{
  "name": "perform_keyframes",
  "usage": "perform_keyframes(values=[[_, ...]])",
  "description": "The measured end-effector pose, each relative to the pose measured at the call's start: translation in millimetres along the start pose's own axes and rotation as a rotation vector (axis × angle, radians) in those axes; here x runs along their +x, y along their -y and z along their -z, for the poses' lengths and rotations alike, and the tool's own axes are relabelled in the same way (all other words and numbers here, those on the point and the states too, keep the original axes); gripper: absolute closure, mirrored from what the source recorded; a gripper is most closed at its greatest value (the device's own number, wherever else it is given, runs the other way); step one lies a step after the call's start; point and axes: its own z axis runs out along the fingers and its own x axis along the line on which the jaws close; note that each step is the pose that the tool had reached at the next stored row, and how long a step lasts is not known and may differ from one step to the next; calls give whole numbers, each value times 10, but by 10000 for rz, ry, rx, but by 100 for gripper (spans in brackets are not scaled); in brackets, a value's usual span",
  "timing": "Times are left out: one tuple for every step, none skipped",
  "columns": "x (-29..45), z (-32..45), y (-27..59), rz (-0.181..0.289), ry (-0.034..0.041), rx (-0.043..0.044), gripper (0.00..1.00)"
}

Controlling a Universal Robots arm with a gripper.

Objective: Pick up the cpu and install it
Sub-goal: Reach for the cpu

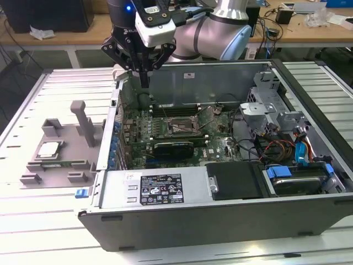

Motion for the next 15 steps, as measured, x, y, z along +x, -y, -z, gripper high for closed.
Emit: perform_keyframes(values=[[16,0,-5,0,0,0,89],[29,1,-9,1,0,1,89],[43,1,-12,1,0,0,89],[71,1,-20,0,1,0,89],[97,1,-26,-1,2,-1,89],[119,1,-31,0,2,-1,89],[145,2,-34,1,2,0,89],[178,2,-39,1,2,0,89],[194,2,-42,1,1,0,89],[207,3,-45,-1,1,0,89],[238,3,-49,-1,2,-1,89],[279,4,-53,0,2,0,89],[304,5,-54,1,2,0,89],[352,6,-55,0,2,0,89],[384,6,-55,-1,3,0,89]])
